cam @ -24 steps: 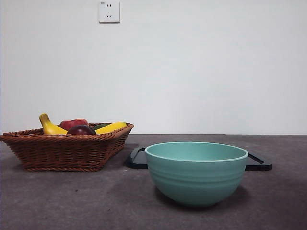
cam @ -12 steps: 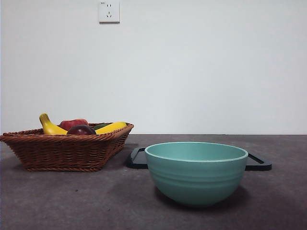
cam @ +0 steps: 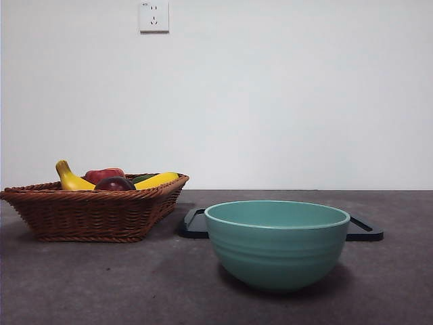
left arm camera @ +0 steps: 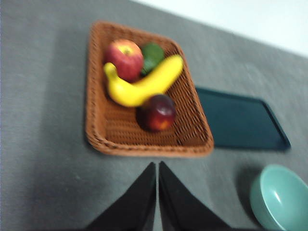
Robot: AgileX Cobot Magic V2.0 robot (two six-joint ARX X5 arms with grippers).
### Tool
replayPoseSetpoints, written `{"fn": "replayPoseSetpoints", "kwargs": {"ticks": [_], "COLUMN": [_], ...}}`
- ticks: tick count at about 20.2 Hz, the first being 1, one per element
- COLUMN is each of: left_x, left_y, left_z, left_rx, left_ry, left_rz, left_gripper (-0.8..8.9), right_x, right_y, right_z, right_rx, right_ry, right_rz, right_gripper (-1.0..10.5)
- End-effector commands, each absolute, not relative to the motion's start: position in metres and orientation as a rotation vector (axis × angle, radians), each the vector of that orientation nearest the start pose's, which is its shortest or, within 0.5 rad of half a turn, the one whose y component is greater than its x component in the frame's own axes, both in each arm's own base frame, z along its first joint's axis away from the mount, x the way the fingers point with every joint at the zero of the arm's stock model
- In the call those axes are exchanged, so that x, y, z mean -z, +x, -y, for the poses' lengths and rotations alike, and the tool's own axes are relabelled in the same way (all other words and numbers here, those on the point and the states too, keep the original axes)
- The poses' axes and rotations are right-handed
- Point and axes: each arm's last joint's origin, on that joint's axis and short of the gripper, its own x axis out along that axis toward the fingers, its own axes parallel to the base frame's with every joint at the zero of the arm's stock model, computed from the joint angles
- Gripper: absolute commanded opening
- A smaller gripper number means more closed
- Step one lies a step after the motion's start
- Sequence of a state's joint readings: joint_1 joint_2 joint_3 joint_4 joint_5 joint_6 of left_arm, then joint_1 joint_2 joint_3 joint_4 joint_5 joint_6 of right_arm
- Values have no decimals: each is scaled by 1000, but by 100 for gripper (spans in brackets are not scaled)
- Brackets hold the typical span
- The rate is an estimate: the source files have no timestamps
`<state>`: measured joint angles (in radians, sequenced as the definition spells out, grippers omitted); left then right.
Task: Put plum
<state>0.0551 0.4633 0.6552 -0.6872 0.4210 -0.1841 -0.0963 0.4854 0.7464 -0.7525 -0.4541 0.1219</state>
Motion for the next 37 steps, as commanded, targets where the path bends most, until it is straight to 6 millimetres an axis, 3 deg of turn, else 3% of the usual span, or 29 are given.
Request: {"fn": "replayPoseSetpoints", "kwargs": {"ticks": [1,7,15,17,19,21,30,34,37], "left_x": [-297,-317,-319,-319,-319,-319,-324,-335,-345], "left_y": [101,116,119,119,119,119,125,142,166], "left_z": [8,14,18,18,18,18,20,27,38], "left_rx": [382,490,527,527,525,523,527,496,491], "left_ry": [-218,-162,-139,-140,-144,-150,-162,-109,-64], "left_rz": [-530,-685,-746,-747,-748,-750,-748,-771,-771], "left_gripper": [9,9,30,148,302,405,409,409,406], "right_x": [-318,-337,-334,-334,-334,-334,-334,-334,-334], "right_y": [96,108,111,111,111,111,111,111,111], "right_z": [-5,-15,-26,-26,-26,-26,-26,-26,-26], "right_rx": [-368,-479,-579,-579,-572,-570,-569,-569,-570], "right_ry": [203,143,96,98,111,117,118,118,118], "right_rz": [-520,-713,-815,-816,-821,-823,-823,-823,-823], "right_gripper": [9,9,10,59,302,399,399,398,398]}}
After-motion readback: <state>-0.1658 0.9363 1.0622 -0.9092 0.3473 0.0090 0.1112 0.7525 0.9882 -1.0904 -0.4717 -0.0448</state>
